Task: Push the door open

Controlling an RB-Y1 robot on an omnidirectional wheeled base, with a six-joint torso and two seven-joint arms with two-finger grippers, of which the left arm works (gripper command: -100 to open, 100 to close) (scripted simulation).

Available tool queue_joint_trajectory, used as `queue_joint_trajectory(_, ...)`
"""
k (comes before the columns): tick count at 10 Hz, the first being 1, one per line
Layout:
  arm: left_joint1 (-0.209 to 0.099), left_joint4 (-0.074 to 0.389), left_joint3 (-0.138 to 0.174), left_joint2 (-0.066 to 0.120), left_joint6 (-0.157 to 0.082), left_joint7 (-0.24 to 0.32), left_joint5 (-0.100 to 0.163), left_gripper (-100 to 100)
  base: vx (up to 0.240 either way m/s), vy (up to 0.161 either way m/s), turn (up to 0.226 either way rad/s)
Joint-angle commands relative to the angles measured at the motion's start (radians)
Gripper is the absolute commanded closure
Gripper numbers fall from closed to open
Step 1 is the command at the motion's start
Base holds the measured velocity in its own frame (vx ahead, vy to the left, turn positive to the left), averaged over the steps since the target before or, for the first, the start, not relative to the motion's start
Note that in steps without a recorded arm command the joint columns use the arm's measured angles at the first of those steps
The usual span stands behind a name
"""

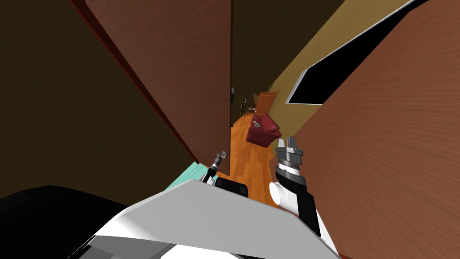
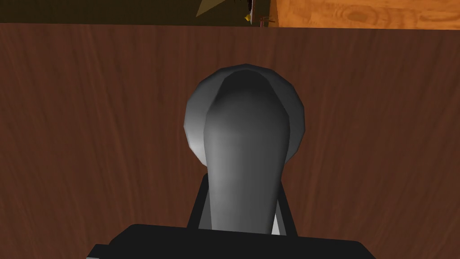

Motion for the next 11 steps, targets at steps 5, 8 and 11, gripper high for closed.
queue_joint_trajectory(5,-0.012,-0.004,0.081,0.013,0.011,-0.019,0.034,100,0.150,-0.107,0.075)
queue_joint_trajectory(8,-0.019,0.002,0.113,0.009,0.013,-0.028,0.048,100,0.148,-0.100,0.058)
queue_joint_trajectory(11,-0.028,0.011,0.157,-0.001,0.016,-0.042,0.067,100,0.157,-0.123,0.095)
